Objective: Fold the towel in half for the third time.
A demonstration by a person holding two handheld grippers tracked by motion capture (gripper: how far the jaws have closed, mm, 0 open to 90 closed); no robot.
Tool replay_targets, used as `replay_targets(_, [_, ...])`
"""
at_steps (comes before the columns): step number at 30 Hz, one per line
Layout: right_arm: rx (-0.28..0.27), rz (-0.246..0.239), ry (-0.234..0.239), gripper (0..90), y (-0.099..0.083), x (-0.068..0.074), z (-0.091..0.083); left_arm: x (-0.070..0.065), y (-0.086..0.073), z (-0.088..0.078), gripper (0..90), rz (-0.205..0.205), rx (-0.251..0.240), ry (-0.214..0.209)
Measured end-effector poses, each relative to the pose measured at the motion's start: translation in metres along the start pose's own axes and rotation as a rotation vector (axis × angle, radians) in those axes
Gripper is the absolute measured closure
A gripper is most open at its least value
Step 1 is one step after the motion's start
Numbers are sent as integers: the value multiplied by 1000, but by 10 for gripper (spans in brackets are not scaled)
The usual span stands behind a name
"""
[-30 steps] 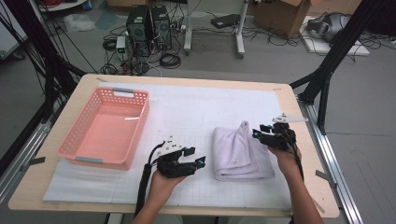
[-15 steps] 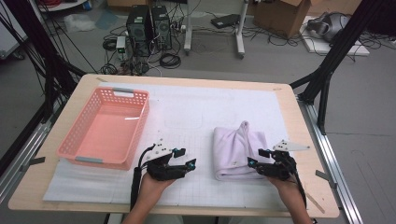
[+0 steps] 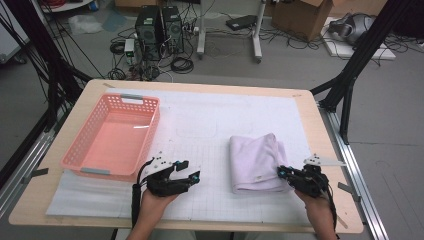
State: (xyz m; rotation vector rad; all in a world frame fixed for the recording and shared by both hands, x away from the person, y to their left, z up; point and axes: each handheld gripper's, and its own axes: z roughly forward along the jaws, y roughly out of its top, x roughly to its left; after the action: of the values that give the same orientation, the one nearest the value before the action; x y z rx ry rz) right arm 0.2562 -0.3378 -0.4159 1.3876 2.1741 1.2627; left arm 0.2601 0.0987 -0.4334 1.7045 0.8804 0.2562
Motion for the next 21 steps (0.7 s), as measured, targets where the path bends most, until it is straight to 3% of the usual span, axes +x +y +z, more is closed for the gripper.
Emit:
replay_targets(4, [71,-29,-87,791,-8,-2,-6,0,0,0,394,4,2,5])
replay_targets(7, [37,-19,-90,665,-5,-1,-13,0,0,1,394,5,4,4])
replay_targets(10, [-34,-9,-74,589,2,-2,-16,0,-1,1,394,3,3,0])
replay_targets(14, [-42,7,-100,551,13,-7,2,1,-1,1,394,2,2,-1])
replay_targets(19, [17,52,-42,569,11,-20,37,1,-2,1,394,0,4,0])
replay_targets(21, [19,87,-2,679,7,-25,42,1,-2,2,394,4,9,-3])
